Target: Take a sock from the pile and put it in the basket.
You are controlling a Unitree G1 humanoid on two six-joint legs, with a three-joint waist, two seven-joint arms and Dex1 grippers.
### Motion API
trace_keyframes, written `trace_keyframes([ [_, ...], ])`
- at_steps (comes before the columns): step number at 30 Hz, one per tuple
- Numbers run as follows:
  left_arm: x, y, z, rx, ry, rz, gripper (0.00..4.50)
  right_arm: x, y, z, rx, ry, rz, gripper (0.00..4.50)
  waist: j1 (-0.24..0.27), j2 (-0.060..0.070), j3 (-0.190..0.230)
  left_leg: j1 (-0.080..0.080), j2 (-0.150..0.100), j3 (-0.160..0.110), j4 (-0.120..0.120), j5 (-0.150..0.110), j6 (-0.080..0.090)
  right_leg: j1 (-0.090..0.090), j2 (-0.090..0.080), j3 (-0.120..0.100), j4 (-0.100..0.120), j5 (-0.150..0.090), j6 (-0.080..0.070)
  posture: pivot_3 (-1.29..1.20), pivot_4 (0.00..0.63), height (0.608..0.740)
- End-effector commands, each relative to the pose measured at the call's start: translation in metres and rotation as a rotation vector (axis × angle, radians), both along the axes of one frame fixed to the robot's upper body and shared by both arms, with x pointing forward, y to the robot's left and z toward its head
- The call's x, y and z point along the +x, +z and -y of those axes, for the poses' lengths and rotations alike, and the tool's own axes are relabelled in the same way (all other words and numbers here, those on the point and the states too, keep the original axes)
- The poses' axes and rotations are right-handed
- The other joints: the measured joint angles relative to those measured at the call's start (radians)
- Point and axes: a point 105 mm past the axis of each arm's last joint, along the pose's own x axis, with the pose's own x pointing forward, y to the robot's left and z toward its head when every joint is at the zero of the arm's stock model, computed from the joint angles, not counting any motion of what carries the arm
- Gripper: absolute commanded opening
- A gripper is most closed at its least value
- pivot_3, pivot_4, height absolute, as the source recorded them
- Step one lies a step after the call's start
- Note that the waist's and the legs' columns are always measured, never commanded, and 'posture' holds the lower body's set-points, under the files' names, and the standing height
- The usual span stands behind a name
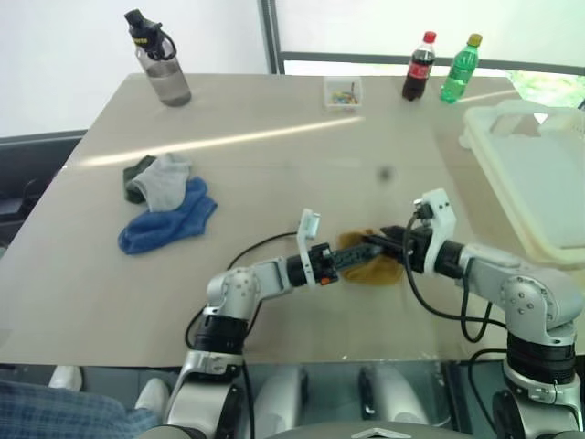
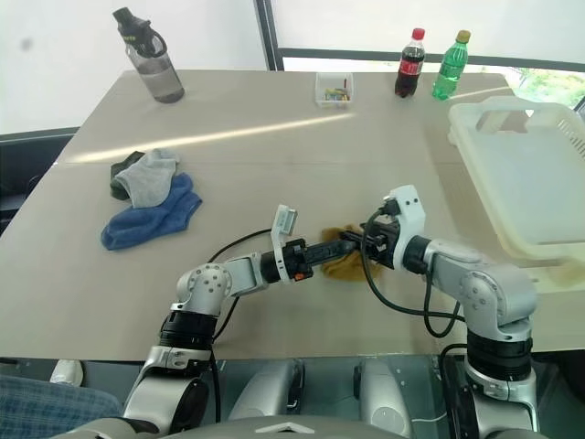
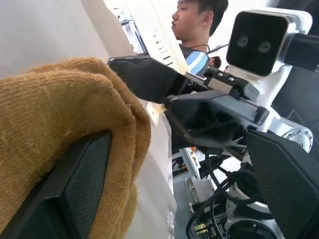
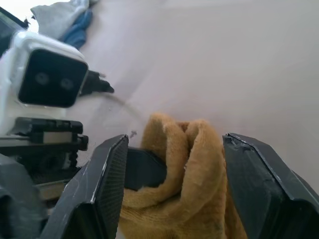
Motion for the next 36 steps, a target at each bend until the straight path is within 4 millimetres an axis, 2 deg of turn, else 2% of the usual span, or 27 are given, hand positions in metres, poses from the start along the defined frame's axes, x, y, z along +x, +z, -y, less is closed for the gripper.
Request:
trace_keyframes([
  [1, -0.002, 0.001, 0.001, -0.013, -0.01, 0.001, 4.49, 0.002, 0.0, 0.002, -0.075, 0.009, 0.04, 3.12, 0.0, 0.0, 0.0, 0.0, 0.0, 0.0, 0.0, 0.0, 0.0, 0.0, 0.0, 0.0, 0.0, 0.0, 0.0, 0.0, 0.15, 0.74],
  [5, -0.002, 0.006, -0.001, -0.039, -0.007, 0.006, 4.49, 0.007, -0.015, 0.015, -0.183, -0.034, 0.032, 3.12, -0.001, 0.0, 0.0, 0.0, -0.001, 0.0, 0.0, 0.0, 0.0, 0.0, 0.0, 0.0, 0.0, 0.0, 0.0, 0.0, 0.15, 0.74],
  [11, -0.007, 0.012, -0.014, -0.058, 0.004, 0.022, 4.49, 0.007, -0.01, 0.019, -0.189, -0.045, 0.053, 3.12, -0.002, 0.0, 0.0, 0.0, 0.0, 0.0, 0.0, 0.0, 0.0, 0.0, 0.0, 0.0, 0.0, 0.0, 0.0, 0.0, 0.15, 0.74],
  [19, -0.032, 0.034, -0.047, -0.04, -0.052, 0.141, 4.49, -0.001, -0.027, 0.021, -0.238, -0.02, -0.001, 3.12, -0.001, 0.001, 0.001, 0.0, 0.001, 0.0, 0.0, 0.0, 0.0, 0.0, 0.0, 0.0, 0.0, 0.0, 0.0, 0.0, 0.15, 0.74],
  [23, -0.046, 0.033, -0.062, 0.068, -0.089, 0.229, 4.49, -0.004, -0.033, 0.023, -0.269, 0.003, -0.026, 3.12, -0.002, 0.001, 0.001, 0.001, 0.0, 0.0, 0.0, 0.0, 0.0, 0.0, 0.0, 0.0, 0.0, 0.0, -0.001, 0.0, 0.15, 0.74],
  [27, -0.051, 0.038, -0.078, 0.19, -0.093, 0.362, 4.49, -0.011, -0.042, 0.02, -0.318, 0.063, -0.032, 3.12, 0.001, 0.001, 0.001, 0.001, 0.001, 0.0, 0.0, 0.0, 0.0, 0.0, 0.0, 0.0, 0.0, -0.002, -0.004, 0.0, 0.15, 0.74],
  [33, -0.041, 0.055, -0.098, 0.389, -0.057, 0.624, 4.49, -0.018, -0.037, 0.003, -0.296, 0.177, 0.074, 3.12, -0.001, 0.001, 0.001, 0.0, 0.001, 0.001, -0.001, 0.0, 0.0, 0.0, -0.001, 0.0, -0.001, -0.003, -0.004, 0.0, 0.15, 0.74],
  [36, -0.032, 0.065, -0.103, 0.483, -0.033, 0.764, 4.49, -0.02, -0.043, 0.001, -0.356, 0.233, 0.142, 3.12, -0.001, 0.001, 0.001, 0.001, 0.001, 0.001, -0.001, 0.0, 0.0, 0.0, -0.001, 0.0, -0.001, -0.003, -0.004, 0.0, 0.15, 0.74],
])
